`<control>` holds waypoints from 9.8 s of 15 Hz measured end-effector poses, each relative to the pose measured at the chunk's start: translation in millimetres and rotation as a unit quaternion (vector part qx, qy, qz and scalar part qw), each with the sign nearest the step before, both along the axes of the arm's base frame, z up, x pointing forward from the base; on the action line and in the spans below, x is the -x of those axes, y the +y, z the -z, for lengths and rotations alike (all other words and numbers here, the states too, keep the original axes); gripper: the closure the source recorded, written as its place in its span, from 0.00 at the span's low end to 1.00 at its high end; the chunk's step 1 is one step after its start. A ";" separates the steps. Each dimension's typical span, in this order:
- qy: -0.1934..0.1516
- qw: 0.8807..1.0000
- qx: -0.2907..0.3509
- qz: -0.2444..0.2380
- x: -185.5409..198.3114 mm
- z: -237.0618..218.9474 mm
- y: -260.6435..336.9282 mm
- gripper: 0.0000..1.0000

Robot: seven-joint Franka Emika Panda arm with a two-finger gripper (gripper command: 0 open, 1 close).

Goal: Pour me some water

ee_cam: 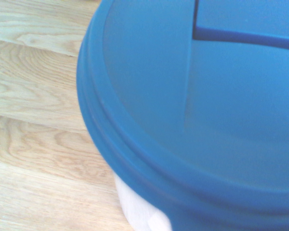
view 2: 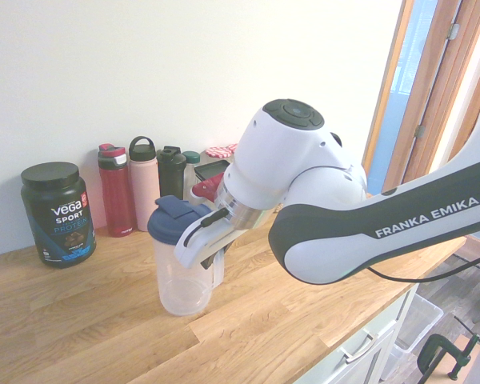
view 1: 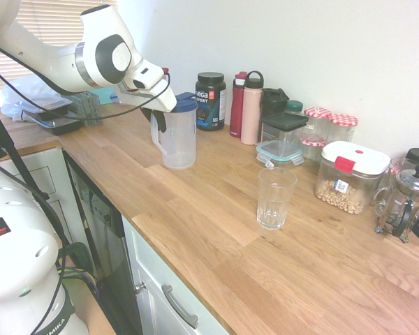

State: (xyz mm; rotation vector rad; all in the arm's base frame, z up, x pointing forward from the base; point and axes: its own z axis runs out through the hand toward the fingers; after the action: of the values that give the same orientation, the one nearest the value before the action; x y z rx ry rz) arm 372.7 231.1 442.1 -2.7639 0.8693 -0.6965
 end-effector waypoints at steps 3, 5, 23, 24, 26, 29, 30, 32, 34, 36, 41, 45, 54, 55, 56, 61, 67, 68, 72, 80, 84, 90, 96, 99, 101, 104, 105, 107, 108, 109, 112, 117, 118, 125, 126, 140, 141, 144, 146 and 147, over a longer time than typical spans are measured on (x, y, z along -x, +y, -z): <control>0.001 1.000 -0.001 -0.004 9.9 -2.6 4.1 1.00; -0.001 1.000 0.008 -0.001 32.0 -12.8 -1.4 1.00; 0.054 0.994 -0.063 0.076 232.6 -127.6 -292.8 1.00; 0.058 0.993 -0.068 0.082 234.1 -124.3 -306.3 1.00; 0.061 0.990 -0.081 0.099 247.3 -116.4 -339.1 1.00; 0.060 0.986 -0.093 0.124 276.1 -103.6 -380.1 1.00; 0.060 0.986 -0.096 0.124 282.8 -98.2 -390.6 1.00; 0.074 0.985 -0.096 0.120 286.6 -84.9 -407.7 1.00; 0.096 0.985 -0.086 0.117 280.8 -77.3 -427.6 1.00; 0.111 0.985 -0.074 0.113 263.6 -92.4 -448.1 1.00; 0.157 0.983 -0.044 0.082 192.9 -133.2 -467.5 1.00; 0.194 0.979 -0.004 0.055 117.1 -138.9 -456.0 1.00; 0.374 0.925 0.053 0.040 7.4 -157.8 -421.6 1.00; 0.390 0.918 0.057 0.041 -3.4 -163.0 -418.0 1.00; 0.405 0.911 0.063 0.043 -14.7 -165.3 -412.8 1.00; 0.467 0.879 0.089 0.044 -52.2 -139.5 -394.7 1.00; 0.516 0.850 0.101 0.038 -57.7 -115.9 -390.9 1.00; 0.523 0.845 0.102 0.035 -60.8 -110.2 -387.9 1.00; 0.535 0.838 0.106 0.033 -70.3 -96.5 -381.4 1.00; 0.483 0.868 0.111 0.032 -76.1 -108.3 -383.6 1.00; 0.397 0.914 0.082 0.028 -31.7 -127.2 -380.2 1.00; 0.266 0.962 0.056 0.037 47.5 -112.7 -356.6 1.00; 0.130 0.991 0.014 0.036 96.8 -86.7 -328.9 1.00; 0.103 0.994 0.014 0.030 111.0 -84.1 -303.8 1.00; 0.089 0.995 0.018 0.032 108.4 -83.8 -279.3 1.00; 0.053 0.997 0.027 0.041 85.9 -83.1 -224.2 1.00; 0.041 0.998 0.029 0.045 78.3 -80.2 -205.0 1.00; 0.021 0.998 0.027 0.049 64.4 -71.1 -173.1 1.00; 0.012 0.998 0.025 0.047 58.7 -65.8 -157.7 1.00; 0.005 0.999 0.024 0.044 54.0 -58.7 -138.7 1.00; -0.010 0.999 0.018 0.030 45.3 -42.0 -83.3 1.00; -0.032 0.999 -0.006 0.032 26.7 -35.9 -34.8 1.00; -0.020 0.999 -0.014 0.029 21.6 -30.5 -29.3 1.00; -0.004 0.998 -0.064 0.010 -8.8 -8.3 -13.0 1.00; 0.000 0.998 -0.064 0.011 -12.3 -4.3 -14.5 1.00; 0.009 0.998 -0.067 0.012 -19.9 -2.4 -9.3 0.00; 0.009 0.998 -0.068 0.013 -19.9 -2.9 -9.8 0.00; 0.012 0.998 -0.060 0.015 -15.4 -7.1 -12.7 0.00; 0.023 0.998 -0.054 0.017 -3.8 -14.7 -15.8 0.00; 0.032 0.998 -0.050 0.018 3.9 -20.7 -19.3 0.00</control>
State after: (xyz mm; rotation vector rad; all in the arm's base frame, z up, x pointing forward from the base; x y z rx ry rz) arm 368.8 211.8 462.8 -2.7002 0.9428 -0.5572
